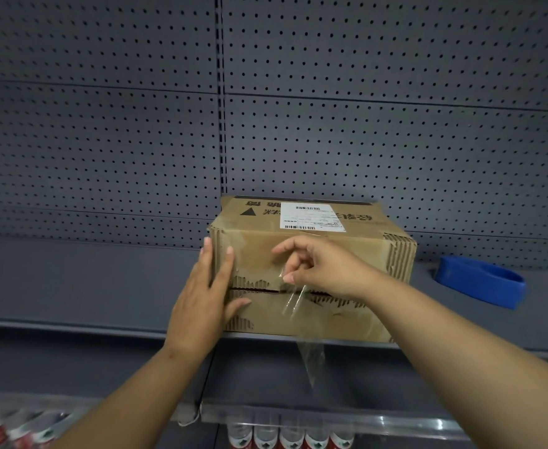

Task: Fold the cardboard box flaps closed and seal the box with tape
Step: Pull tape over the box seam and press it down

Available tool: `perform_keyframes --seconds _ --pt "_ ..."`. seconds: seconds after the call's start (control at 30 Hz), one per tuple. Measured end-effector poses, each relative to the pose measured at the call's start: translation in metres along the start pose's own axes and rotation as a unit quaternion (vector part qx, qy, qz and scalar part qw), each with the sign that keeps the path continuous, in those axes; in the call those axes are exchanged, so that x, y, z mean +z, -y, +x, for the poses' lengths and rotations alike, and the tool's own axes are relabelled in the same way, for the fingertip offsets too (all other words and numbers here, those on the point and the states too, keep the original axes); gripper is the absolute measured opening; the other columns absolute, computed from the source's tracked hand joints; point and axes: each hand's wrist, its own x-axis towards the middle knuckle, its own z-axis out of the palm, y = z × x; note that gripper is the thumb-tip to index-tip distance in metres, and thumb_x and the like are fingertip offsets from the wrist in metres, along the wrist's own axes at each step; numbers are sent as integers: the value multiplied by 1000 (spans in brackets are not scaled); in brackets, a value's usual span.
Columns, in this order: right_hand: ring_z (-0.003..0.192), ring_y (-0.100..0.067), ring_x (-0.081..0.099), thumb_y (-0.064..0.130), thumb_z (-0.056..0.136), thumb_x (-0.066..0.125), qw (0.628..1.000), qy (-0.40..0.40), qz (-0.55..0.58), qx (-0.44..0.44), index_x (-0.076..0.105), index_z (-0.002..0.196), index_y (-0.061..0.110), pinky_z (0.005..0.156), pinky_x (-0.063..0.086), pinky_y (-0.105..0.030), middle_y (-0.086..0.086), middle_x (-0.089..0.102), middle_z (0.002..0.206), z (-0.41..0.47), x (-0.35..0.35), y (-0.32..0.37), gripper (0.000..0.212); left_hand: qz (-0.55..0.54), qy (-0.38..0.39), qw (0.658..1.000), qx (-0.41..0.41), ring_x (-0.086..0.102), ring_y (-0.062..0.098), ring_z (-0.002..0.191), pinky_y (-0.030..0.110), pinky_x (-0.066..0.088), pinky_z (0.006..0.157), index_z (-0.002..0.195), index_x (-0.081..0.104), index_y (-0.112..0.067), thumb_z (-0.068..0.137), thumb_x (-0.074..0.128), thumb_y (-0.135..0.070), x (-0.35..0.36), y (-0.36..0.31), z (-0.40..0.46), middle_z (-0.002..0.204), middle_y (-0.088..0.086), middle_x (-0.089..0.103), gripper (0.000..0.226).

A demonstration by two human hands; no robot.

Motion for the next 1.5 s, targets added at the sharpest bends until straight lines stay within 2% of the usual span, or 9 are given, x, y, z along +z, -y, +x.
perform_keyframes --seconds 0.07,0.13,0.23,0.3,0.63,0.9,1.13,1.33,1.5 --pt "69 1 59 7 84 67 1000 4 -10 0 55 115 25 79 50 -23 11 65 76 2 3 4 38 -44 7 999 -20 30 27 137 44 55 77 143 -1 -38 74 58 -49 -5 3 1 154 5 -13 91" --pt "65 4 58 7 84 67 1000 8 -10 1 53 112 28 77 49 -24 11 64 75 5 6 6 38 -88 16 995 -48 17 16 140 43 52 86 140 -11 -45 75 62 -45 -8 4 2 153 -1 -18 98" --pt "59 12 55 8 83 68 1000 15 -21 0 54 118 23 73 43 -16 14 63 73 10 11 7 40 -171 27 984 -47 27 15 139 37 38 106 137 -12 -40 78 68 -33 -9 5 2 156 -3 14 100" --pt "58 14 53 7 82 68 999 19 -31 -4 53 121 20 71 40 -14 15 63 72 14 16 9 43 -194 30 980 -43 35 15 135 31 36 107 135 -14 -40 79 69 -27 -7 5 1 152 -2 29 101" --pt "72 5 53 8 83 68 995 21 -95 -20 52 123 17 71 38 -8 14 61 78 30 38 21 44 -218 41 974 -39 40 9 131 14 30 99 134 -17 -32 84 64 -19 -4 6 -2 149 -4 34 96" --pt "90 -15 60 9 86 62 982 6 -184 -52 46 126 19 76 44 -28 1 67 97 42 56 28 44 -213 60 975 -10 41 12 130 8 29 96 136 -16 -30 85 64 -14 -3 16 2 147 -8 29 97" --pt "84 -15 61 12 85 62 970 -41 -228 -79 35 128 22 79 53 -41 3 63 91 49 72 24 52 -250 77 965 -20 39 7 130 7 30 98 136 -13 -34 85 63 -14 -4 19 6 146 -9 30 94" --pt "87 -13 60 9 86 61 976 -42 -192 -90 30 136 20 83 52 -34 3 63 93 51 79 28 59 -258 87 962 -15 36 1 126 -5 27 90 138 -1 -38 85 62 -9 -6 23 8 139 -17 32 87" --pt "95 -20 61 10 87 59 945 -57 -299 -117 18 144 25 80 52 -36 -3 64 106 52 78 27 71 -237 92 967 -3 46 11 126 25 42 100 146 22 -22 85 63 -18 -6 24 10 141 -1 45 74"
